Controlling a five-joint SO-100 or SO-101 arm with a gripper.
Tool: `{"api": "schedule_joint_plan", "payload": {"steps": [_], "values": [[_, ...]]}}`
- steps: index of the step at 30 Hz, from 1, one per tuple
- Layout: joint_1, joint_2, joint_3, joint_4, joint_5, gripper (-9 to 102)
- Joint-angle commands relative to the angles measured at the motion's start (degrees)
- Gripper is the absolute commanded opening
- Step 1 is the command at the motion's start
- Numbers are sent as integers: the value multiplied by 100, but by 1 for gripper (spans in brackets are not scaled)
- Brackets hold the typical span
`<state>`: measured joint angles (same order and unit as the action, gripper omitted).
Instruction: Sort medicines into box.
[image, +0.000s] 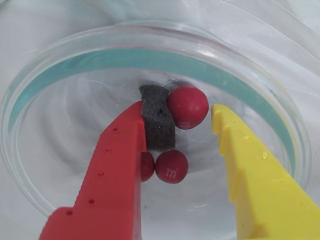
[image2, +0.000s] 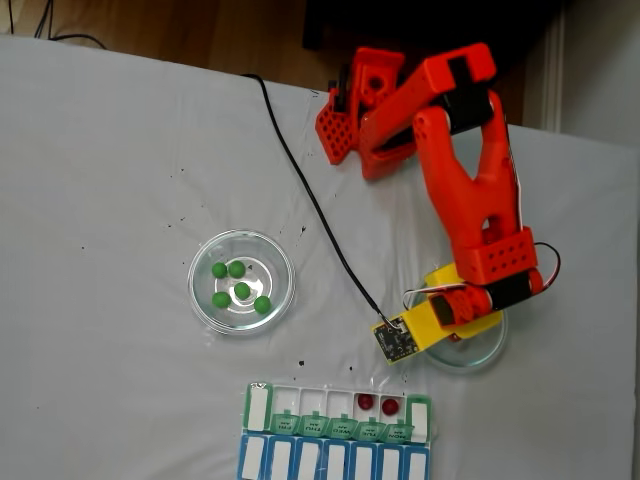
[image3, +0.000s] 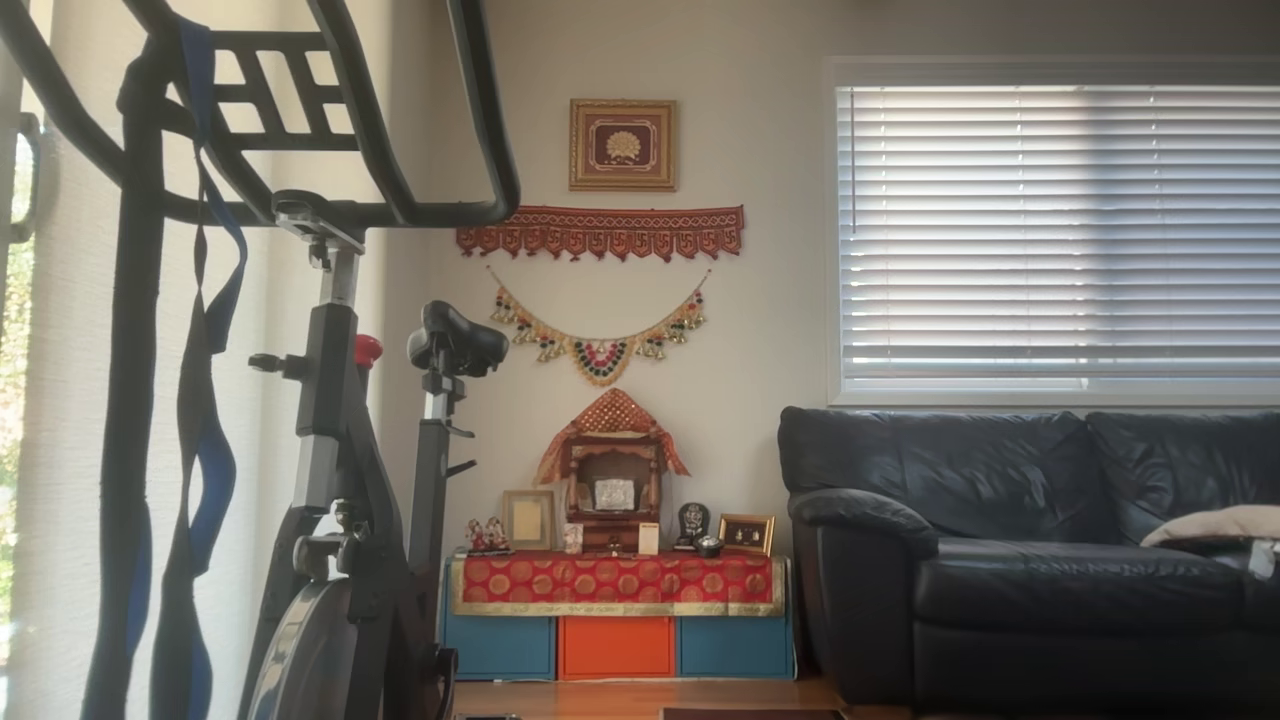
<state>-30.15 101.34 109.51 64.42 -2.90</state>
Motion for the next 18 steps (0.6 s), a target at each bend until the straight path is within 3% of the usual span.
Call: {"api": "schedule_joint_plan", "payload": {"steps": [1, 18], "values": [[-70, 475, -26, -88, 0, 12], [-53, 404, -62, -176, 18, 5]]}}
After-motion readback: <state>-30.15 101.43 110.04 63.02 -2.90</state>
